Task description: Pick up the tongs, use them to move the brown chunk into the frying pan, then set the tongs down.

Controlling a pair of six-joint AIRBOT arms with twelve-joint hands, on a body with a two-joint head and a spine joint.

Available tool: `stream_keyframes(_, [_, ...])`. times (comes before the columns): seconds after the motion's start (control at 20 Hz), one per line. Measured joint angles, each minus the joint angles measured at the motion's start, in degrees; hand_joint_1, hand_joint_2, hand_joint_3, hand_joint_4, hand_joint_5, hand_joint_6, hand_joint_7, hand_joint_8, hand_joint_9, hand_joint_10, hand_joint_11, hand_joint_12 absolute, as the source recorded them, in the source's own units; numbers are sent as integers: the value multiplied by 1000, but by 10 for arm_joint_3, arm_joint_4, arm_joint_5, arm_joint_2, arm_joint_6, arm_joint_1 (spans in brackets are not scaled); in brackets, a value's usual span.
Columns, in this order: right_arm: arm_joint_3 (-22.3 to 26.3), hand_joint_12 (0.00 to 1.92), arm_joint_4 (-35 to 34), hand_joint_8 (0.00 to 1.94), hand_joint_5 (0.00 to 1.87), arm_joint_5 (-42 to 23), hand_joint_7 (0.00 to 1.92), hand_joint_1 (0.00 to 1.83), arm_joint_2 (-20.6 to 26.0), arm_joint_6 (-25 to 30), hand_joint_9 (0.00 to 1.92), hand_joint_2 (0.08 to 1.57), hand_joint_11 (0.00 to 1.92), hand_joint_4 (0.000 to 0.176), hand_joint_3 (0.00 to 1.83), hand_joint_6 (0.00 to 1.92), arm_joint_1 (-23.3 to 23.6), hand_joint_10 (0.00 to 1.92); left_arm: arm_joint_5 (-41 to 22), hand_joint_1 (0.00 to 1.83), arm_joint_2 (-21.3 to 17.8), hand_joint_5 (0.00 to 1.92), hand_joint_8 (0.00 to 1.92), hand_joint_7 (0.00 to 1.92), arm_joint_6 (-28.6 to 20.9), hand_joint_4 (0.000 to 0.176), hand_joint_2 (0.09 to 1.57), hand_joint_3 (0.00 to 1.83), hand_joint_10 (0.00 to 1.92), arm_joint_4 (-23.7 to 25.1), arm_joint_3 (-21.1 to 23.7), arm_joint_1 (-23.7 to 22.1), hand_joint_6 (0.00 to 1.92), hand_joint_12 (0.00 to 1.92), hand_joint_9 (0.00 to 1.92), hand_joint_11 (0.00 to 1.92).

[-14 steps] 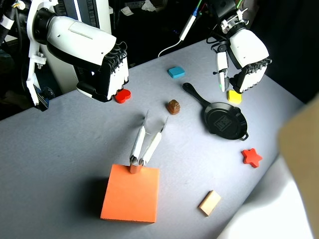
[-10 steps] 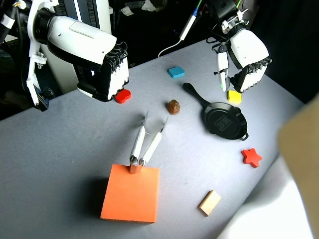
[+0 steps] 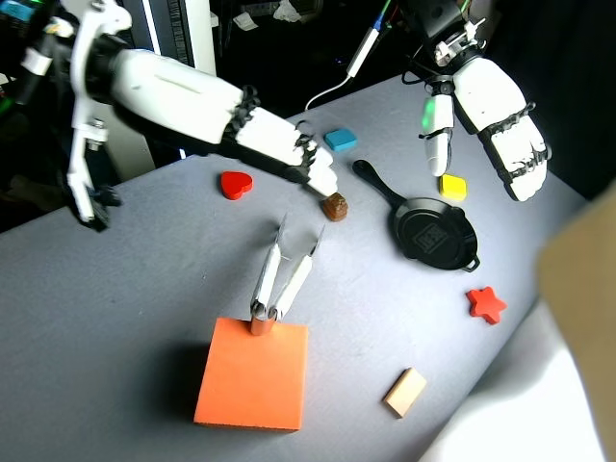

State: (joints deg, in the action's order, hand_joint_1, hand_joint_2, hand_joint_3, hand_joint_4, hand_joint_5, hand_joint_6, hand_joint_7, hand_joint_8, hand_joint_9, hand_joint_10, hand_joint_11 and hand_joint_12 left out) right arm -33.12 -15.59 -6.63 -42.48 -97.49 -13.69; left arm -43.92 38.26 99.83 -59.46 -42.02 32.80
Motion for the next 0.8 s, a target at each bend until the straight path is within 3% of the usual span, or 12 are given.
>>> stream_keyframes(0.1, [-33,0,1,0,0,32,0,1037,-33,-2,0,862,0,0,0,0,7,0,-1,0,0,0,2,28,-14,0,1149,0,3,13,-1,0,0,262,12,0])
stream_keyframes(0.25, [-89,0,-4,0,0,82,0,1001,-79,-3,0,887,0,0,0,0,37,0,7,0,0,0,1,20,-21,0,1152,0,1,18,-1,0,0,191,7,0])
stream_keyframes(0.45, [-120,0,-5,0,0,170,0,1013,-110,15,0,884,0,0,0,0,89,0,24,0,0,19,4,45,-45,0,1143,0,5,45,-7,14,4,223,29,0])
stream_keyframes(0.5, [-125,0,-5,0,0,198,0,1027,-114,22,0,867,0,0,0,0,104,0,35,0,-2,3,4,13,-53,0,1147,0,1,55,-11,17,0,150,7,0])
stream_keyframes(0.7, [-146,0,96,0,0,265,0,967,-127,125,0,861,0,0,0,0,139,0,46,0,-3,32,2,64,-61,0,1148,0,3,64,-16,19,4,235,45,0])
stream_keyframes(0.75, [-150,0,141,0,0,275,0,971,-130,167,0,855,0,0,0,0,142,0,45,0,-3,41,1,62,-64,0,1148,0,2,66,-16,22,7,236,44,0])
stream_keyframes(0.8, [-152,0,206,0,0,289,0,971,-135,243,0,858,0,0,0,0,146,0,47,0,-3,37,0,61,-65,0,1145,0,0,64,-15,26,5,236,39,0])
